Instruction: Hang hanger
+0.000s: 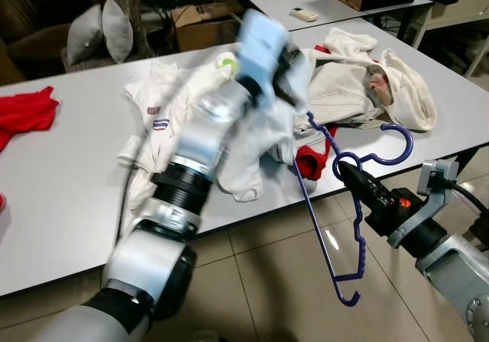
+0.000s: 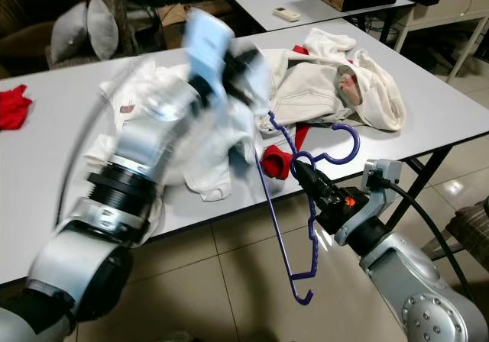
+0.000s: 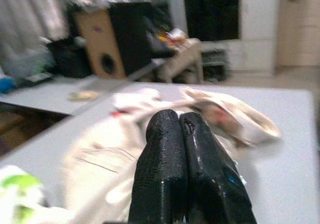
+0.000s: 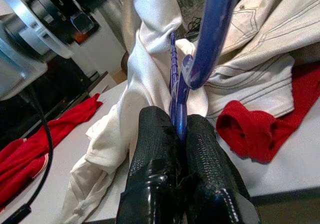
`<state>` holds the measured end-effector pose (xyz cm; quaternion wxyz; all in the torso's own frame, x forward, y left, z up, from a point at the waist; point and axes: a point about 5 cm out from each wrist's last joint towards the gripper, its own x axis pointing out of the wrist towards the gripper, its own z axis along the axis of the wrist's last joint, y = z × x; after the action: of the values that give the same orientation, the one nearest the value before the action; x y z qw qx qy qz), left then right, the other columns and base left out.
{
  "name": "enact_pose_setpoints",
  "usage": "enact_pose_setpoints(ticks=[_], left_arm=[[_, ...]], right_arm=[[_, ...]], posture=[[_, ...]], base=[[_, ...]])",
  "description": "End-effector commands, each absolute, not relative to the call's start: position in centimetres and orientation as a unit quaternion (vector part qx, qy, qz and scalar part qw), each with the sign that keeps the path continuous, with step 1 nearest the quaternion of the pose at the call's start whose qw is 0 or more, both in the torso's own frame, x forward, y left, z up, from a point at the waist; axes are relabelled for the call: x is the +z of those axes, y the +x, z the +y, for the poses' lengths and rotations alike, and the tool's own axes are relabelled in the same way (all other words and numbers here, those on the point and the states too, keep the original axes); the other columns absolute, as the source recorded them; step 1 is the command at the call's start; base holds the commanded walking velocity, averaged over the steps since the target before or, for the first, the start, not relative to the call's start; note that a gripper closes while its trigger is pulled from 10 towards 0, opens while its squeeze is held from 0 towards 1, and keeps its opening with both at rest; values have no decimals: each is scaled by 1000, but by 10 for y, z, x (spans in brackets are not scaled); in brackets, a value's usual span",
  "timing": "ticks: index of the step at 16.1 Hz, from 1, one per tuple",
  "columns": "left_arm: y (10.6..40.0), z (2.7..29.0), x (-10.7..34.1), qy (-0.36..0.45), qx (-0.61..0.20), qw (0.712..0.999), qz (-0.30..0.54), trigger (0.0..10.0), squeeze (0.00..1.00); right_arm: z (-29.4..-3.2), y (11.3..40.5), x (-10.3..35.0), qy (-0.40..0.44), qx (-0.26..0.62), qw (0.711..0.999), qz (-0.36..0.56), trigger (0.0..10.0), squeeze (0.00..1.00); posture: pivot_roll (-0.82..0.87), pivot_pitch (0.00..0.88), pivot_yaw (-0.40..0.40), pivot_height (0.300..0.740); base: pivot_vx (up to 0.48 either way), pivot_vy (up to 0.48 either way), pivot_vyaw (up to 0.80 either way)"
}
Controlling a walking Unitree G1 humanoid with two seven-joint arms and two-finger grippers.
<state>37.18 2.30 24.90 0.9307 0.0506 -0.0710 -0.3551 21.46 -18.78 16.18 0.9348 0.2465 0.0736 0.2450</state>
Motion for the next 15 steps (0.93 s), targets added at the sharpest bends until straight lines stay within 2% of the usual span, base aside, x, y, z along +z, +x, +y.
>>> enact_pose_setpoints(ticks=[1, 5, 7, 9, 11, 12, 13, 14, 15], left_arm=[[373, 31, 246, 42, -355, 932, -64, 10000, 1000], [367, 44, 242, 37, -398, 916, -44, 10000, 1000], [365, 54, 235, 48, -404, 913, -19, 10000, 1000], [368, 80, 232, 61, -368, 928, -10, 10000, 1000], [373, 106, 230, 81, -306, 948, -6, 10000, 1000], [374, 129, 223, 107, -267, 958, 12, 10000, 835], [373, 158, 213, 132, -219, 966, 41, 10000, 0], [369, 179, 208, 140, -183, 971, 59, 10000, 0], [367, 186, 207, 139, -169, 974, 61, 10000, 0]], right_arm=[[-186, 213, 168, 238, 248, 937, 59, 10000, 0], [-191, 212, 166, 242, 237, 939, 60, 10000, 0], [-202, 217, 168, 242, 194, 949, 49, 10000, 0], [-230, 224, 173, 236, 107, 966, 18, 10000, 0], [-230, 221, 180, 226, 129, 966, 11, 10000, 0], [-226, 219, 183, 221, 151, 963, 11, 10000, 0], [-218, 217, 184, 221, 176, 959, 14, 10000, 0], [-209, 217, 183, 217, 193, 957, 20, 10000, 0], [-205, 218, 182, 211, 194, 958, 25, 10000, 0]], posture=[[-52, 0, 110, 740], [-30, 0, 85, 740], [-32, 0, 84, 740], [-38, 0, 88, 740], [-40, 0, 88, 740], [-38, 0, 85, 740], [-33, 0, 81, 740], [-33, 0, 81, 740], [-29, 0, 80, 740]], base=[[0, 0, 0], [0, 0, 0], [0, 0, 0], [0, 0, 0], [0, 0, 0], [0, 0, 0], [0, 0, 0], [0, 0, 0], [0, 0, 0]])
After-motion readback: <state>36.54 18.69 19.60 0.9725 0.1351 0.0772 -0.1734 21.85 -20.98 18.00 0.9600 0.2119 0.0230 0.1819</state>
